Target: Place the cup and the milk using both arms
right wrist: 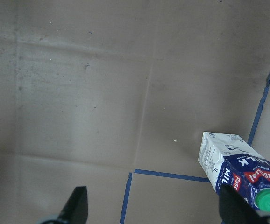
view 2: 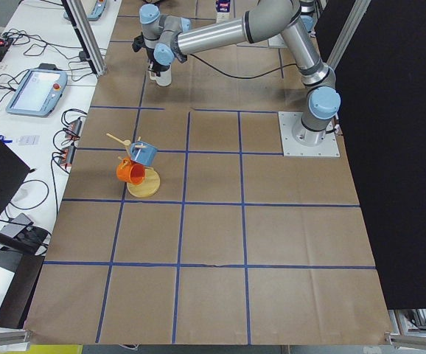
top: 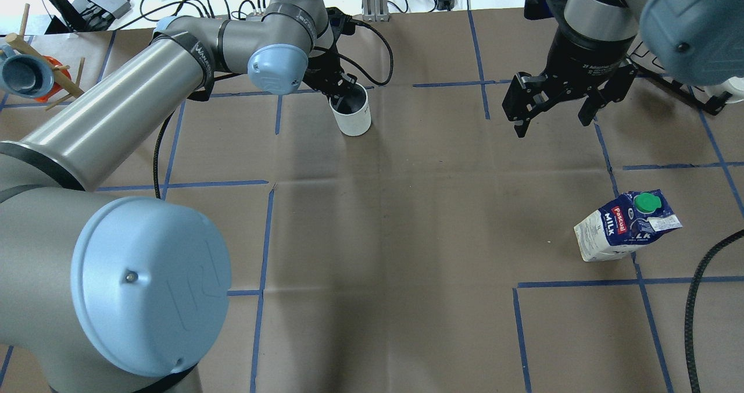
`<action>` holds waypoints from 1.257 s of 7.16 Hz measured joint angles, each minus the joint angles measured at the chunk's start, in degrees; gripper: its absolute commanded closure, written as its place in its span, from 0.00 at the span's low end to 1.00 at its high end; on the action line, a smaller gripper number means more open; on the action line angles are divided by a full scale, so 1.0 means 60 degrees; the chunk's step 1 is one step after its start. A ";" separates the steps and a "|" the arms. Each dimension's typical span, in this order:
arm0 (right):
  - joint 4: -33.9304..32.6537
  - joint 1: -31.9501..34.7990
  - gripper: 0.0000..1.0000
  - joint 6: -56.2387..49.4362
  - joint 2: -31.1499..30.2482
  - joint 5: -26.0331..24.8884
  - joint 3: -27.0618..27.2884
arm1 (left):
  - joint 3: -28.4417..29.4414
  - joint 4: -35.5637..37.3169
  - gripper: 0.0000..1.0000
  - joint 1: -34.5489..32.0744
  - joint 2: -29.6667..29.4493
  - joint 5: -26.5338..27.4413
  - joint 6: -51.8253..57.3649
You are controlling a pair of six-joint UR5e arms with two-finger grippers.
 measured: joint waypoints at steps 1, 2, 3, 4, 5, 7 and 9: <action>-0.0089 -0.0019 0.00 -0.0024 -0.0099 0.0001 0.0155 | -0.0011 -0.0006 0.38 -0.0019 -0.0004 0.0010 -0.0016; -0.0302 -0.0051 0.00 -0.0069 -0.0229 -0.0004 0.0394 | -0.0024 -0.0010 0.19 -0.0020 -0.0011 0.0016 -0.0024; -0.0579 -0.0114 0.00 -0.0184 -0.0351 -0.0003 0.0603 | -0.0033 -0.0031 0.01 -0.0023 -0.0008 0.0014 -0.0026; -0.0833 -0.0234 0.00 -0.0314 -0.0416 0.0006 0.0720 | -0.0022 -0.0120 0.01 -0.0026 0.0032 0.0012 -0.0027; -0.0957 -0.0353 0.00 -0.0394 -0.0442 0.0018 0.0767 | 0.0022 -0.0350 0.00 -0.0037 0.0149 0.0011 -0.0031; -0.1117 -0.0468 0.00 -0.0516 -0.0459 -0.0029 0.0782 | 0.0119 -0.1099 0.00 -0.0027 0.0746 0.0018 -0.0047; -0.1206 -0.0840 0.00 -0.1090 -0.0597 -0.0116 0.0810 | 0.0144 -0.2494 0.00 0.0080 0.1977 0.0041 -0.0396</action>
